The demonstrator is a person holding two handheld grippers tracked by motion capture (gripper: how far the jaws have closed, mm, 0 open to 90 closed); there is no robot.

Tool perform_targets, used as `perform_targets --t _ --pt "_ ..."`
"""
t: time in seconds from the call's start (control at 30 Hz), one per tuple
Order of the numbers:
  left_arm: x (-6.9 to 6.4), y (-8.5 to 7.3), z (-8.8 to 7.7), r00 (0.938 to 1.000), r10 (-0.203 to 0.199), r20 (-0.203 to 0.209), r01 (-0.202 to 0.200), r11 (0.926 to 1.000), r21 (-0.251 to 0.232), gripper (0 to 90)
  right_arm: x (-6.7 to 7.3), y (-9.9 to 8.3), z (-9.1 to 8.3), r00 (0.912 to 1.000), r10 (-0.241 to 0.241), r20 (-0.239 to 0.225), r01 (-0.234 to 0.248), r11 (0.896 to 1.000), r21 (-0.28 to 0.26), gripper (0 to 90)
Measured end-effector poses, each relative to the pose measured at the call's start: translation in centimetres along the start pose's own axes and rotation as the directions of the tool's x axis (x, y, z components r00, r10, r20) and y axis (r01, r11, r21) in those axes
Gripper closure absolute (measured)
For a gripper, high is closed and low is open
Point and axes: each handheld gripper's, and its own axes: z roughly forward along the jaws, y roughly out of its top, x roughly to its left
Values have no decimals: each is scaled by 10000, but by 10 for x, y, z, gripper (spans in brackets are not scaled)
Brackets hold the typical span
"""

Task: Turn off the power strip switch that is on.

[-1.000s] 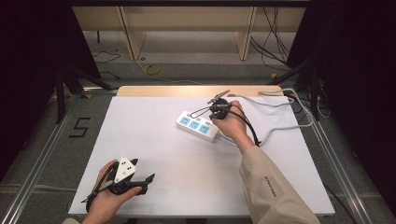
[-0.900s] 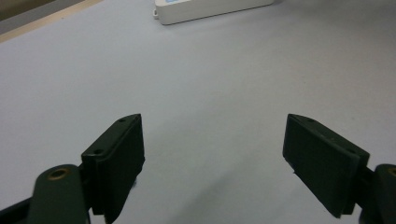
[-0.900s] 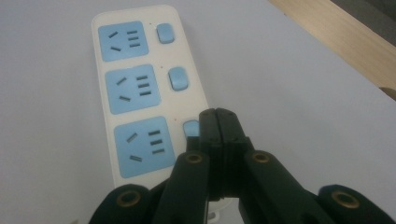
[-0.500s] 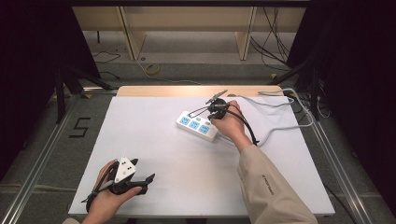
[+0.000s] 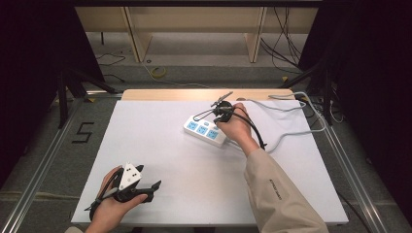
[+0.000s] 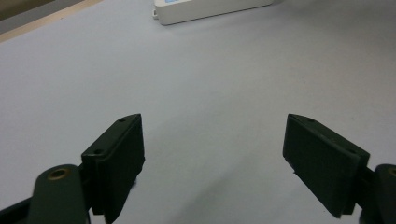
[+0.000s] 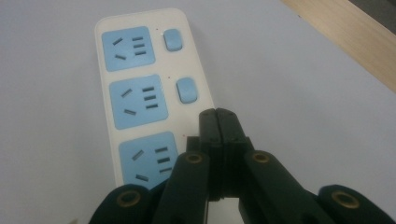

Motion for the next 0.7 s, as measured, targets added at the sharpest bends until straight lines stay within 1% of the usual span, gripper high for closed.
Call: perform_targets --t 0.03,0.07,0.1,0.37,0.4,0.6,0.7 --pt "0 0 0 10000 -4 2 4 10000 -1 206 1 1 0 10000 87 -25 -87 9999 78 900" --pt "0 0 0 10000 -5 4 5 10000 -3 206 0 1 0 10000 45 -35 -44 10000 75 900" --pt "0 0 0 10000 2 0 -2 10000 -7 206 1 1 1 9999 114 -38 -113 9999 94 900" --pt "0 0 0 10000 4 4 -4 10000 -6 206 2 2 5 9998 165 -83 -163 9997 189 900" --pt "0 0 0 10000 7 5 -6 10000 -4 206 1 2 6 9999 103 -95 -102 9998 146 900" --pt "0 0 0 10000 8 10 -8 10000 -7 206 1 4 6 9999 94 -96 -92 9997 235 900" --pt "0 0 0 10000 6 8 -6 10000 -11 206 2 5 7 9998 149 -110 -146 9995 286 900"
